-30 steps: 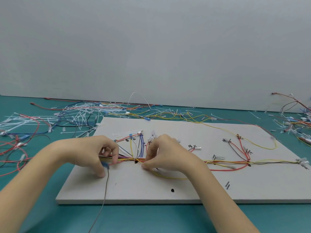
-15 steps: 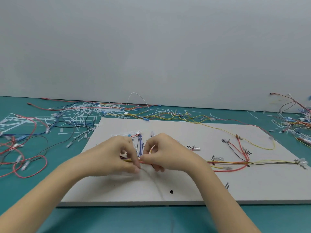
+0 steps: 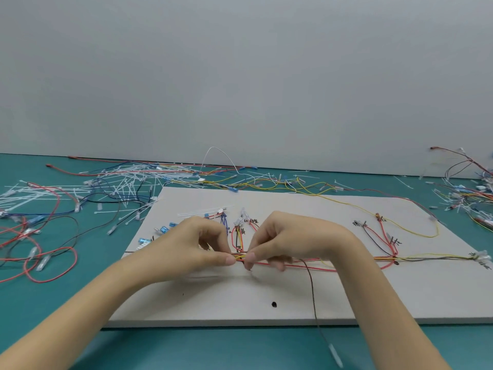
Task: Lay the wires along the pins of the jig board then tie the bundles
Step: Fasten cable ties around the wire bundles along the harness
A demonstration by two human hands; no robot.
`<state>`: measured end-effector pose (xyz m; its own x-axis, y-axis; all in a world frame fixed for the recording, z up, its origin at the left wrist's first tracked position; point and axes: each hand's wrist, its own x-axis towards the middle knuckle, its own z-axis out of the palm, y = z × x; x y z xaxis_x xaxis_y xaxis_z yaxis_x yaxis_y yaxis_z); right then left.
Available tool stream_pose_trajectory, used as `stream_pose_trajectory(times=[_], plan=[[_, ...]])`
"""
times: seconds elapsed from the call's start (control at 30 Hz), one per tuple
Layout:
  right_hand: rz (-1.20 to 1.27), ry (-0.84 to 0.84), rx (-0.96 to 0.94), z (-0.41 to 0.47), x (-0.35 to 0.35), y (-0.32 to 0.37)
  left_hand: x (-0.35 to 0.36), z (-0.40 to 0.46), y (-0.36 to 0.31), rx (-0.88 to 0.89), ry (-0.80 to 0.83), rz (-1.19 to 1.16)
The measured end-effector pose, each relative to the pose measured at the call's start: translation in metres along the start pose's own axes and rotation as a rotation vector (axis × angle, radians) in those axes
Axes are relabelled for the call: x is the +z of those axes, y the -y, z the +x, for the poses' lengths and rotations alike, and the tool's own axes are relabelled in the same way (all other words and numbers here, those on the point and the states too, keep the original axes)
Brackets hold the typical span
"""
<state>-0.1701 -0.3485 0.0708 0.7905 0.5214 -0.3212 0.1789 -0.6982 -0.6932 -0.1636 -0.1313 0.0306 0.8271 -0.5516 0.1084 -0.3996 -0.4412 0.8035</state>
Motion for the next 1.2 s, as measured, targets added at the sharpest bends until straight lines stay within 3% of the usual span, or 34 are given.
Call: stream_pose_trajectory(times=[0.33, 0.5, 1.2], plan=[[0.072, -0.062, 0.044, -0.026, -0.029, -0.034, -0.001, 0.0, 0.006, -0.014, 0.016, 0.087], [0.124, -0.019, 0.088, -0.034, -0.03, -0.047, 0.006, 0.001, 0.003, -0.025, 0.058, -0.031], [0.223, 0.049, 0.213, -0.051, -0.033, -0.073, -0.039, -0.006, 0.008, -0.162, 0.18, 0.018]])
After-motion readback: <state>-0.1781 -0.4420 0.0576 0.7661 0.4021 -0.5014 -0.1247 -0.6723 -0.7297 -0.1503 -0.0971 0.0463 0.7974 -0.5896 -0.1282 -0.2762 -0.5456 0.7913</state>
